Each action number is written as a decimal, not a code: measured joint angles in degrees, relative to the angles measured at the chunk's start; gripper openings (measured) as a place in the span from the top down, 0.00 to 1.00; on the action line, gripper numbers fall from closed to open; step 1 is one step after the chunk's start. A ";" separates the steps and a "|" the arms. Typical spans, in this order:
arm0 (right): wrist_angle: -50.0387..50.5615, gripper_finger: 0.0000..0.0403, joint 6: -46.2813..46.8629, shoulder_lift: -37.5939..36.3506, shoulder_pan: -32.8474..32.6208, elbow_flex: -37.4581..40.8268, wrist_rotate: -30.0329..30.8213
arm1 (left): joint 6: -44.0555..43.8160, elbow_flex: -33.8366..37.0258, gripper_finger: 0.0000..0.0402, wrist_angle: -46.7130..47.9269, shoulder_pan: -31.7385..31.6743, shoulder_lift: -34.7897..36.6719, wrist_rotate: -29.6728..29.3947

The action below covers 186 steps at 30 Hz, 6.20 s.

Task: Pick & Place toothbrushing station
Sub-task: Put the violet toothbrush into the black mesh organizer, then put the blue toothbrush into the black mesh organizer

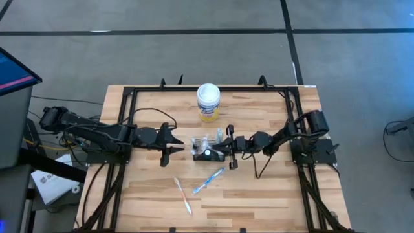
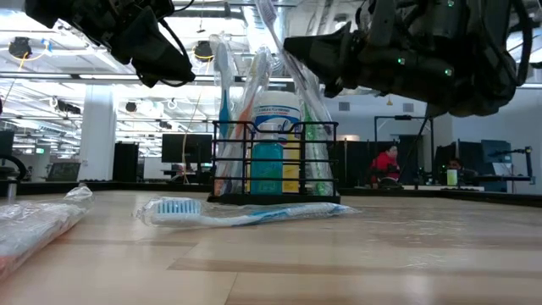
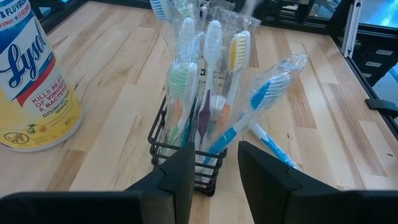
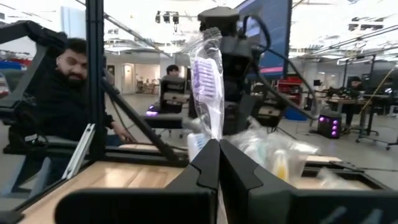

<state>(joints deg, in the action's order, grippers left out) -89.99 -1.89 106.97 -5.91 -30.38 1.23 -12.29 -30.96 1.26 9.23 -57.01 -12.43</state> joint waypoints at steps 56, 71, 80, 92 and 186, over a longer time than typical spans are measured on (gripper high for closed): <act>4.63 1.00 5.02 -8.29 -5.07 13.63 14.54 | -0.01 0.00 0.71 0.02 0.02 0.02 -0.02; 10.89 1.00 11.17 -9.66 -6.51 13.56 14.27 | -0.01 0.00 0.71 0.02 0.02 0.02 0.00; 11.69 1.00 12.07 -9.89 -6.64 13.59 14.49 | -0.01 0.00 0.71 0.04 0.02 0.02 0.06; 12.23 0.80 12.20 -9.91 -6.75 13.59 15.54 | -0.01 0.00 0.71 0.06 0.02 0.02 0.17; 73.99 0.80 13.76 3.81 -18.45 -31.51 9.54 | 0.02 0.00 0.71 -0.19 0.02 0.02 0.00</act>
<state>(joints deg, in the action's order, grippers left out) -15.99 11.87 110.77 -24.36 -61.89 10.78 -12.27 -30.96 1.07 9.26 -56.99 -12.43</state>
